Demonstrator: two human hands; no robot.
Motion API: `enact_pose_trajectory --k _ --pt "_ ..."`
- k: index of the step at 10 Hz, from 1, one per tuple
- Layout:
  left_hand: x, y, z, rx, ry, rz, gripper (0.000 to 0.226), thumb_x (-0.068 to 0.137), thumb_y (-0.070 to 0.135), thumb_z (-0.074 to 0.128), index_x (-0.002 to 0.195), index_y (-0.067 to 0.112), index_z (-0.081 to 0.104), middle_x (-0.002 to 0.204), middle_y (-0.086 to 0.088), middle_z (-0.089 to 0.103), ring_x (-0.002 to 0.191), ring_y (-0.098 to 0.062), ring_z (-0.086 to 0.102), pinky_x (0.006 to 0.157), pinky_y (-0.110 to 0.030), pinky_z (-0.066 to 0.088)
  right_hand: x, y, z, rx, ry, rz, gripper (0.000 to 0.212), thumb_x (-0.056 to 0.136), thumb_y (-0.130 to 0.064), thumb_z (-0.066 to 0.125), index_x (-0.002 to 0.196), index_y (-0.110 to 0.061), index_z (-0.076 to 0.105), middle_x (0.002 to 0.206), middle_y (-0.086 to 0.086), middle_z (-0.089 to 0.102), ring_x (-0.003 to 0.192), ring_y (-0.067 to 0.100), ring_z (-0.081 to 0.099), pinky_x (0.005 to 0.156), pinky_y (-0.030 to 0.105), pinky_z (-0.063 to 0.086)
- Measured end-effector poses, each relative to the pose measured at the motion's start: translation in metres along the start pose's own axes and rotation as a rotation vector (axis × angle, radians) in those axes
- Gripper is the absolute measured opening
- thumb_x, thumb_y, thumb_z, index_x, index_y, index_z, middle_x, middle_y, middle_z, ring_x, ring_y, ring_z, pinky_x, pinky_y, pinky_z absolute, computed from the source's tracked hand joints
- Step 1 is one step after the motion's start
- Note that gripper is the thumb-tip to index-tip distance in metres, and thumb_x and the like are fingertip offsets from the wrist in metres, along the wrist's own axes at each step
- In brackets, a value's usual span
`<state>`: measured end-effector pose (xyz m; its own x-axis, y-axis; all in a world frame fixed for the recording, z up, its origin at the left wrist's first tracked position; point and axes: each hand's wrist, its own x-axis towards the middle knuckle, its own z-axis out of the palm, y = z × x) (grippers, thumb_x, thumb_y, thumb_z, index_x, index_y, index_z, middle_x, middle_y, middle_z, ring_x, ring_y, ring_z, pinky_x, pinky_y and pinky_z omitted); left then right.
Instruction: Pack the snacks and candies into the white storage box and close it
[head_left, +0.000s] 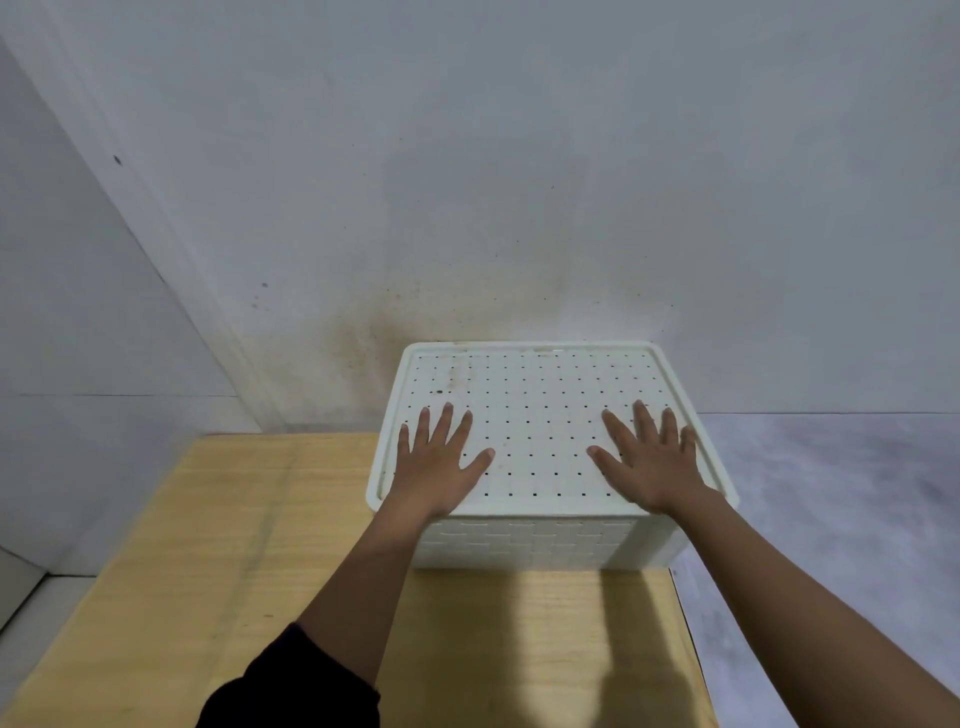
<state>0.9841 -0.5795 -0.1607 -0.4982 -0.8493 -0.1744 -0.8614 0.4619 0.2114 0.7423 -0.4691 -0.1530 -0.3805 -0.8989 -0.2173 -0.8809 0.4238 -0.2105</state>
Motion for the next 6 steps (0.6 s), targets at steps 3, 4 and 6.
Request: enact_pose_trajectory --k 3,4,6 --pt "-0.004 -0.001 0.000 -0.043 0.046 0.002 0.069 0.090 0.066 0.018 0.148 0.034 -0.003 0.156 0.007 -0.016 0.142 -0.018 -0.022 0.116 -0.043 -0.012 -0.003 0.000 0.000 0.016 0.041 0.004 0.066 0.090 -0.066 0.017 0.147 -0.038 -0.002 0.158 0.004 -0.014 0.143 0.035 -0.017 0.115 0.051 -0.009" --pt "-0.003 -0.003 0.002 -0.052 0.070 0.001 0.073 0.086 0.071 0.014 0.148 0.036 -0.003 0.156 0.010 -0.016 0.142 -0.016 -0.022 0.116 -0.042 -0.013 -0.004 0.000 0.000 0.025 0.048 0.004 0.066 0.091 -0.065 0.017 0.148 -0.038 -0.002 0.158 0.003 -0.014 0.143 0.035 -0.017 0.115 0.051 -0.010" --pt "0.001 0.000 0.007 -0.078 0.154 0.021 0.090 0.069 0.082 0.000 0.147 0.038 0.003 0.151 0.019 -0.018 0.143 -0.012 -0.019 0.116 -0.039 -0.013 -0.015 -0.007 0.002 0.060 0.143 0.028 0.095 0.060 -0.087 -0.008 0.144 -0.046 0.007 0.158 -0.004 0.001 0.145 0.034 0.002 0.115 0.049 -0.003"
